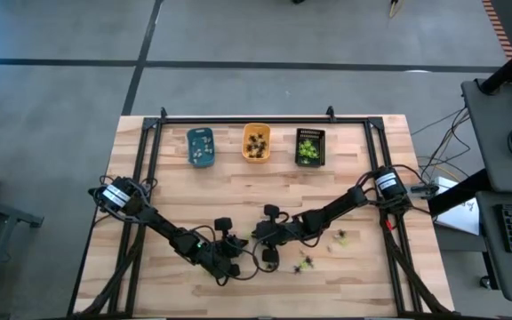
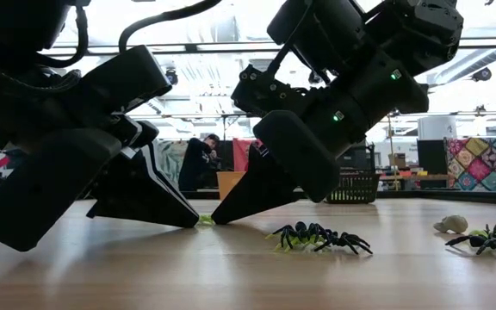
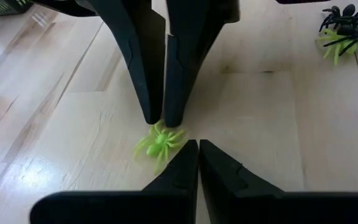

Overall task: Sort Halloween decoration
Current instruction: Put the green spider toy into the black bin

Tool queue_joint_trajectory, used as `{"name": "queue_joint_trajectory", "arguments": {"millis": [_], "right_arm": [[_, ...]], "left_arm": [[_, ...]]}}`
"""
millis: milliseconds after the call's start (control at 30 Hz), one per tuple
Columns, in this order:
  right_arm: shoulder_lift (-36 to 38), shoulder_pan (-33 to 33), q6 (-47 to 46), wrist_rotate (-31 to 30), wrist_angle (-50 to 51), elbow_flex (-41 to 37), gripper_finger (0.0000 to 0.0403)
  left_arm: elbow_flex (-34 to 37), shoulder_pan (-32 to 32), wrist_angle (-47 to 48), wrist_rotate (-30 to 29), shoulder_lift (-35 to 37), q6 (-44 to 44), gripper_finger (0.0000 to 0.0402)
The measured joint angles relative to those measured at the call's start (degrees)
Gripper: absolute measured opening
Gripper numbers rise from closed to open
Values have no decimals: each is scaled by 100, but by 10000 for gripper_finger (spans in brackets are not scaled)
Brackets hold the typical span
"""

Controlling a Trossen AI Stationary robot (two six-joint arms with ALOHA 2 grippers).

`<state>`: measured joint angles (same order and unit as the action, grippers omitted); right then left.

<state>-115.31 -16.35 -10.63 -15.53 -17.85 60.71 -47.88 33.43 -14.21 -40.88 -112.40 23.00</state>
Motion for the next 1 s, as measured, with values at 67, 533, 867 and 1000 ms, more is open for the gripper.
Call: {"name": "queue_joint_trajectory", "arguments": {"millis": [67, 533, 867, 1000], "right_arm": [[0, 15, 5, 6, -6, 0, 20], [313, 23, 374, 20, 209, -20, 8], [414, -62, 422, -98, 192, -15, 8], [606, -60, 472, -103, 234, -20, 8]], "left_arm": [[0, 0, -3, 1, 0, 1, 0], [13, 207, 499, -279, 620, -344, 0], [9, 295, 668, -849, 909, -453, 0], [9, 376, 1111, -1109, 1280, -447, 0]]}}
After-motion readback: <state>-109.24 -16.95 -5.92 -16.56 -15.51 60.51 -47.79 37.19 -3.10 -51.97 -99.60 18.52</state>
